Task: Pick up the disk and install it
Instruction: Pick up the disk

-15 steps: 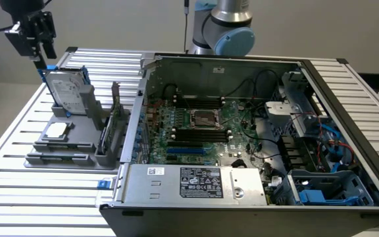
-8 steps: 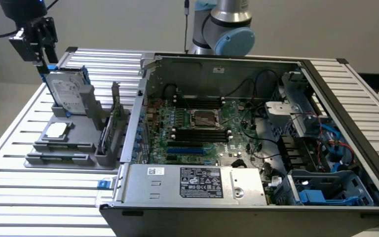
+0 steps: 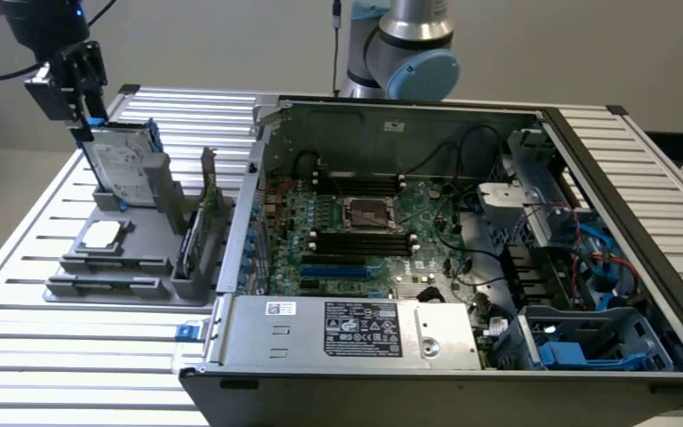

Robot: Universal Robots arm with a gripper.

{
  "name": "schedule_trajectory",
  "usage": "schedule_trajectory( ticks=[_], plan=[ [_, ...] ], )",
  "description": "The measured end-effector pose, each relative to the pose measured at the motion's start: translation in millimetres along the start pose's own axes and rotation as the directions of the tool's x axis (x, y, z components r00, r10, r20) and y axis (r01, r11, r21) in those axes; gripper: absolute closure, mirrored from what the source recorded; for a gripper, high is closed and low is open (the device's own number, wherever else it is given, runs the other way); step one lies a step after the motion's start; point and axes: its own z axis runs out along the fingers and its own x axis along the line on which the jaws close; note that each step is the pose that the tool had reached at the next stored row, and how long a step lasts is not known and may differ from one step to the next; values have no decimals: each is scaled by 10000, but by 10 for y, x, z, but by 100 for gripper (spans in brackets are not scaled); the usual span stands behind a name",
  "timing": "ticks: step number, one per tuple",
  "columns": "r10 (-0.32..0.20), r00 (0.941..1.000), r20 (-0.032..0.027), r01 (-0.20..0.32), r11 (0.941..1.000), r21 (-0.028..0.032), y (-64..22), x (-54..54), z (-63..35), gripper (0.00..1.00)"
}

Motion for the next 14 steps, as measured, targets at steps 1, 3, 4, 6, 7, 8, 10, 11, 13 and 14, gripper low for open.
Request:
schedule_trajectory(
  ticks=[1, 3, 4, 6, 7, 8, 10, 11, 13, 14],
  plan=[
    [-22, 10000, 37, 22, 10000, 3, 0, 0, 10, 40],
    [-41, 9999, 103, 41, 10000, 8, 0, 3, 28, 40],
    [-43, 9999, 128, 43, 10000, 9, 1, 9, 37, 40],
    [-43, 9999, 133, 43, 10000, 11, 0, 19, 58, 40],
    [-42, 9999, 134, 42, 10000, 11, 1, 20, 72, 40],
    [-40, 9999, 134, 39, 10000, 10, 1, 20, 85, 40],
    [-33, 9999, 134, 33, 10000, 9, 0, 19, 112, 40],
    [-30, 9999, 134, 29, 10000, 7, 0, 19, 126, 40],
    [-24, 9999, 135, 24, 10000, 6, 0, 17, 144, 40],
    [-22, 9999, 137, 22, 10000, 5, 0, 16, 150, 40]
  ],
)
